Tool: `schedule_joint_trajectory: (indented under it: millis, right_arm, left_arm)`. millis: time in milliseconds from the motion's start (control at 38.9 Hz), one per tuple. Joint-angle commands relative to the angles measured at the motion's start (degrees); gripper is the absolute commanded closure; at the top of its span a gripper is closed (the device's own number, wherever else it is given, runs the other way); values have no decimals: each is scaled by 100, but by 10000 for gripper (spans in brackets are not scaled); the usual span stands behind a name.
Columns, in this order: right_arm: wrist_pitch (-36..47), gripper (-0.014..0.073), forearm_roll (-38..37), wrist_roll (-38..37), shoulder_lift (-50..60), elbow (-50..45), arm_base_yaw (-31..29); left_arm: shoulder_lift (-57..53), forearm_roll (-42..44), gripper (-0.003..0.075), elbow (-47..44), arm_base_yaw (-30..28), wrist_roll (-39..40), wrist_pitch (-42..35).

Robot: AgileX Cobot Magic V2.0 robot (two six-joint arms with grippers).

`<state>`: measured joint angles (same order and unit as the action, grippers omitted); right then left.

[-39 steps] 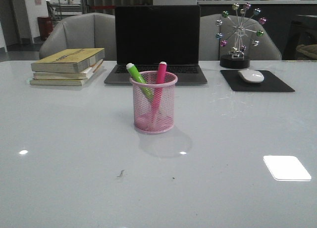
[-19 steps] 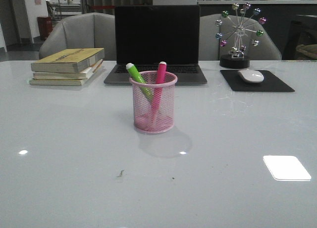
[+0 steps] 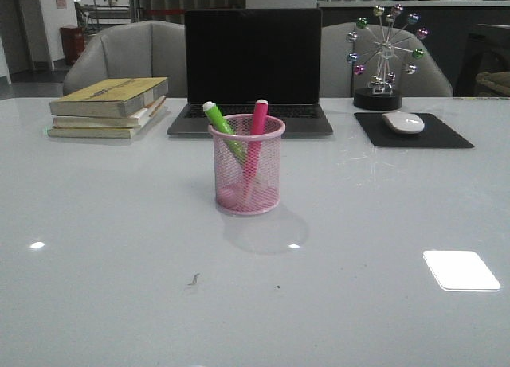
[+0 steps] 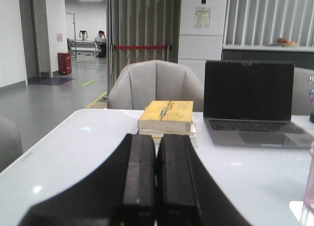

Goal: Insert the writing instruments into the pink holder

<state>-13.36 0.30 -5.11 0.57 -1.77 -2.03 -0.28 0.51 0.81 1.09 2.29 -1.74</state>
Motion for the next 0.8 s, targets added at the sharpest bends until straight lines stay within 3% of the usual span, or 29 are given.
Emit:
schedule_joint_trajectory:
  millis: [0, 180, 462, 771]
  right_arm:
    - [501, 572, -30, 5, 111, -6, 20]
    - [501, 572, -30, 5, 111, -6, 20]
    - [501, 572, -30, 5, 111, -6, 20]
    - [501, 572, -30, 5, 111, -6, 20]
  left_arm:
    - [-124, -92, 621, -41, 46, -102, -578]
    - [-124, -92, 621, -131, 46, -102, -239]
    - [-124, -626, 621, -131, 46, -110, -159]
    - [-124, -627, 621, -131, 46, -110, -159]
